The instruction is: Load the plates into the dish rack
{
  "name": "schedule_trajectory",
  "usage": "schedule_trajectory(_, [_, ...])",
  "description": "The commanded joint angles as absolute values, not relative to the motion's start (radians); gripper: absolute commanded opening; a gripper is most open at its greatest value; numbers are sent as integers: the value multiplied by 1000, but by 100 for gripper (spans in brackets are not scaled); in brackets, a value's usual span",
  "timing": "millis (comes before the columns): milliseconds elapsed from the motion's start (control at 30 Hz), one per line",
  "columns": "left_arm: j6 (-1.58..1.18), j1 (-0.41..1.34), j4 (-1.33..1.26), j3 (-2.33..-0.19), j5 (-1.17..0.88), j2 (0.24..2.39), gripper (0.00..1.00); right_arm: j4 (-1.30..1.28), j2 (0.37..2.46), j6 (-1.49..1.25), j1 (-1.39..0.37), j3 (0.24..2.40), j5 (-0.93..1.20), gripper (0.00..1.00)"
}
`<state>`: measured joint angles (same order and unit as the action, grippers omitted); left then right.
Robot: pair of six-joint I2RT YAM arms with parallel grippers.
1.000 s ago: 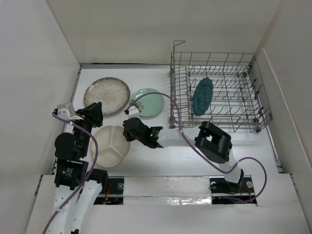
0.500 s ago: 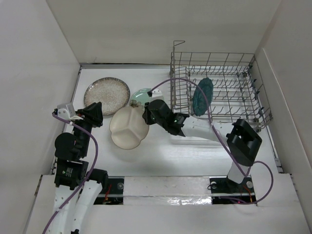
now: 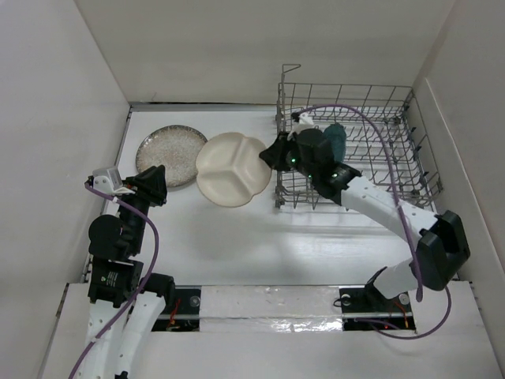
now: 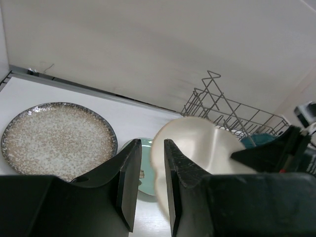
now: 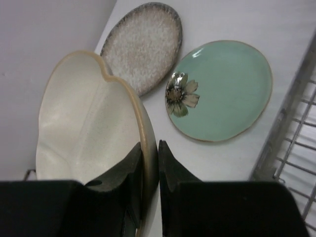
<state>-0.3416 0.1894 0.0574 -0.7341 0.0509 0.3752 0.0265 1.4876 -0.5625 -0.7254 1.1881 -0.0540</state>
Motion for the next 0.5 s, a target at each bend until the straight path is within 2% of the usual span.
schedule_trajectory(0, [-336, 190, 14, -744, 31, 373, 23, 284, 1312, -637, -606, 1244, -35, 0])
schedule_trajectory(200, [-337, 190, 14, -746, 32, 367, 23, 149, 1212, -589, -292, 1290, -54, 0])
schedule_trajectory(300, [-337, 199, 12, -745, 28, 368, 23, 112, 1200, -612, -139, 1307, 47, 0])
schedule_trajectory(333, [-336, 199, 12, -744, 28, 370, 23, 110, 1193, -621, -114, 1304, 117, 0])
schedule_trajectory(467, [-337, 199, 11, -744, 26, 373, 23, 115, 1161, -643, -19, 1289, 130, 0])
